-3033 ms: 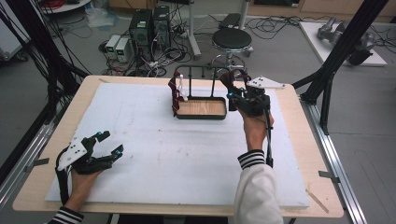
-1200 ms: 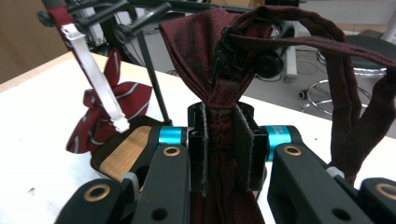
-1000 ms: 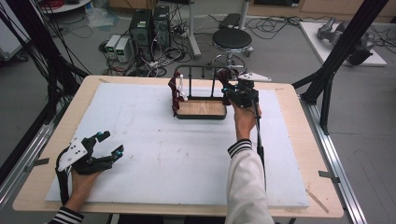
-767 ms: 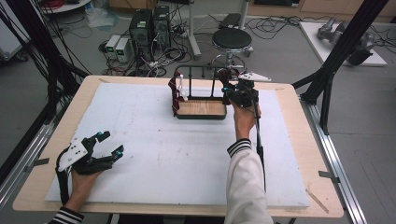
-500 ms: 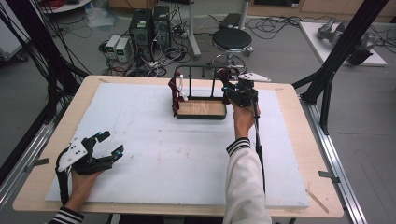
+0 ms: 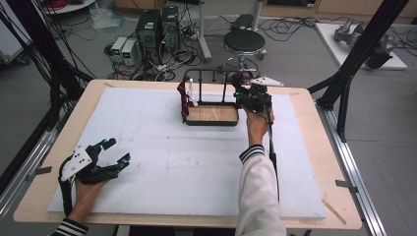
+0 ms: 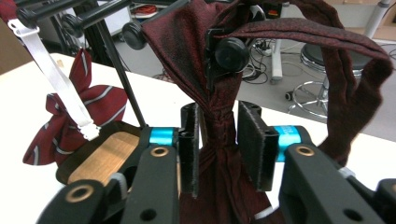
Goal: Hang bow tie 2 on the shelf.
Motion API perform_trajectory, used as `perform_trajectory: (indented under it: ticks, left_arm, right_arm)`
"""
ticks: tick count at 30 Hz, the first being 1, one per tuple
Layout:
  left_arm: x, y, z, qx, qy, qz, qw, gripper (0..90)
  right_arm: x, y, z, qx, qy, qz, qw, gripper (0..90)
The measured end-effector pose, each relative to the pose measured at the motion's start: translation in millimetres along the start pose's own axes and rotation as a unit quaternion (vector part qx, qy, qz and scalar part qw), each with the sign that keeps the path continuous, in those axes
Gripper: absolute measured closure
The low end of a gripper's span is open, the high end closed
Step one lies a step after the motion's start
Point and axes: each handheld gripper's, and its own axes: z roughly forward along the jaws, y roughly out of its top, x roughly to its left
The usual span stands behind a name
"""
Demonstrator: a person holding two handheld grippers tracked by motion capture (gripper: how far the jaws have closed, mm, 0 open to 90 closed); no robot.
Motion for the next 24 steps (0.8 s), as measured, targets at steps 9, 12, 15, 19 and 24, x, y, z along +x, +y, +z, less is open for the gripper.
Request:
perform_trajectory:
  ticks: [9, 12, 15, 19, 24]
  left_arm:
    - [-0.4, 0.2, 0.2, 0.002, -0.001, 0.002, 1.0, 23.1]
    - [-0.6, 0.1, 0.4, 0.002, -0.001, 0.003, 1.0, 23.1]
    - [-0.8, 0.1, 0.6, 0.002, -0.001, 0.002, 1.0, 23.2]
    - [-1.0, 0.2, 1.0, 0.003, 0.001, 0.003, 1.0, 23.1]
    - [-1.2, 0.3, 0.7, 0.002, -0.001, 0.006, 1.0, 23.1]
  right_arm:
    - [-1.0, 0.5, -2.1, -0.001, -0.004, 0.003, 1.0, 40.5]
    - [0.0, 1.0, -3.4, 0.005, -0.004, 0.001, 1.0, 30.2]
    - [2.9, 2.1, -5.4, 0.011, 0.005, 0.0, 0.9999, 22.0]
    - [9.8, 4.3, -10.2, 0.021, 0.026, -0.01, 0.9994, 14.8]
    - [18.3, 7.1, -23.9, 0.026, 0.063, -0.013, 0.9976, 11.5]
